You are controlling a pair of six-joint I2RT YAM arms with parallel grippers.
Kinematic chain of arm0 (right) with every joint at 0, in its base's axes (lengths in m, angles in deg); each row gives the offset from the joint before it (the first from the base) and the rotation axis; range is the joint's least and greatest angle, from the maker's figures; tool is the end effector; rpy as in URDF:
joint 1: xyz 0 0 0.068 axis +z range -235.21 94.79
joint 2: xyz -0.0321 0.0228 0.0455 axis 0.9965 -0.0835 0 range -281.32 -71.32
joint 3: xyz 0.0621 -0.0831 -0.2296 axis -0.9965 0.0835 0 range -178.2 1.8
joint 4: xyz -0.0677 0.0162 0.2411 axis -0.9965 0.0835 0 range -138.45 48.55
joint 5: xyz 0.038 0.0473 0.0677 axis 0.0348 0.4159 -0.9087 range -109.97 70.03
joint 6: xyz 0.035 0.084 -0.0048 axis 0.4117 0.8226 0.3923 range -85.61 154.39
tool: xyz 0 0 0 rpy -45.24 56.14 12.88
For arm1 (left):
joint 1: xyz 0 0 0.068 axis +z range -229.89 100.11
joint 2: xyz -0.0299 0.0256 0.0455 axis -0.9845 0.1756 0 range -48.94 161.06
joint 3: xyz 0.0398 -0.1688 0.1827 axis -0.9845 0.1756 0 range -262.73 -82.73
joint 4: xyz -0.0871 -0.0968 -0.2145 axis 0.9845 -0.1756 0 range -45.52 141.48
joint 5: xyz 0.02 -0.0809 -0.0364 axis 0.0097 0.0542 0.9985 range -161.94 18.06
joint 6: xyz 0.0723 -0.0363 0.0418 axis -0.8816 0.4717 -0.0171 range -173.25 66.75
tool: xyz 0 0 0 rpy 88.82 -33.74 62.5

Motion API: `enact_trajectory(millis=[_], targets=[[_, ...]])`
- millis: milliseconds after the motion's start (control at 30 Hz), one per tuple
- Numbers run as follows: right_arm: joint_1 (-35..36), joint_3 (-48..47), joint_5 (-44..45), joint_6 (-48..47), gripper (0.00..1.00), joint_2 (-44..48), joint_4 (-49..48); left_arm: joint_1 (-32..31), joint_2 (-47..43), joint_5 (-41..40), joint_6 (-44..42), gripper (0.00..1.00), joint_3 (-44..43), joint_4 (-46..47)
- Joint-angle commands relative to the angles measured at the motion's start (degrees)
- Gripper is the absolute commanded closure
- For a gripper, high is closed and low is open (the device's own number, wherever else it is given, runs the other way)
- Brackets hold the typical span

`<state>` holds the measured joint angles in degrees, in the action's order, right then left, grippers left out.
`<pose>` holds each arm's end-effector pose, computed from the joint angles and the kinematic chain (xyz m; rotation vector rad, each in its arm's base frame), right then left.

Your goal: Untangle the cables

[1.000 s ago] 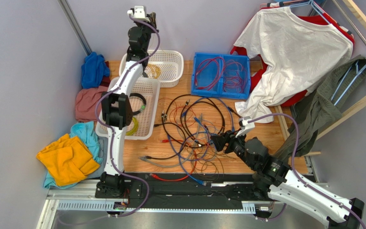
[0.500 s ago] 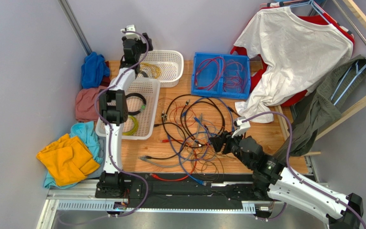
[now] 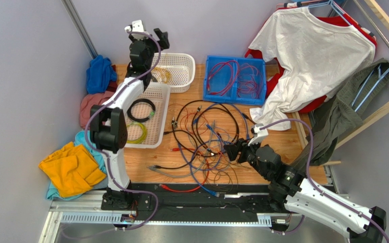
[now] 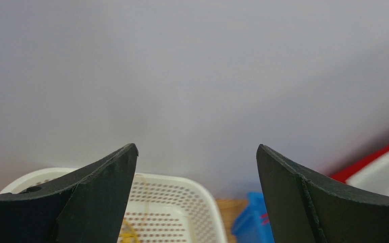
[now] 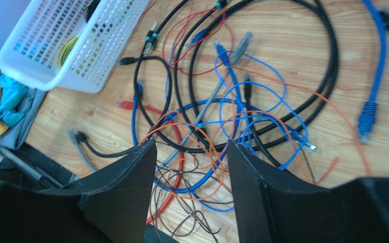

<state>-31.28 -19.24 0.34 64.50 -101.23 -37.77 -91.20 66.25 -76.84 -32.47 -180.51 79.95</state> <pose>0.1360 0.1385 0.2072 -0.1594 1.9382 0.6550 0.5078 -0.0945 0.3499 -0.1867 1.3780 -0.4090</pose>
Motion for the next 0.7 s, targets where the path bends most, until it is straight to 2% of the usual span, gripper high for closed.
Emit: enact_trajectory(millis=[0,67,100,200,233,367,500,667], targets=[[0.0,-5.9,10.3,0.7,0.41,2.8,4.6,-7.3,-18.6,-4.4,3.0,0.04,8.7,3.3],[-0.2,-8.2,17.3,-0.7,0.39,3.3,4.8,-10.4,-23.4,-6.7,2.5,0.04,14.9,-1.1],[-0.4,-9.0,19.1,-0.1,0.38,3.2,5.1,-14.1,-27.6,-7.7,1.4,0.04,17.2,-2.3],[-1.3,-11.1,20.1,0.4,0.37,0.9,3.6,-22.0,-34.0,-15.4,2.2,0.04,27.4,-7.1],[-1.4,-11.8,19.0,0.7,0.37,-1.4,3.6,-23.4,-34.9,-15.5,4.0,0.03,32.7,-8.1],[-1.5,-14.5,12.7,1.6,0.38,-8.1,4.3,-28.6,-38.8,-11.6,14.2,0.03,40.7,-18.1],[-1.5,-15.2,4.8,1.9,0.39,-15.2,3.7,-35.6,-44.9,-17.0,15.0,0.03,46.3,-22.3],[-1.3,-12.6,-4.5,1.5,0.41,-23.8,1.7,-38.3,-49.6,-18.6,18.4,0.02,50.3,-28.2]])
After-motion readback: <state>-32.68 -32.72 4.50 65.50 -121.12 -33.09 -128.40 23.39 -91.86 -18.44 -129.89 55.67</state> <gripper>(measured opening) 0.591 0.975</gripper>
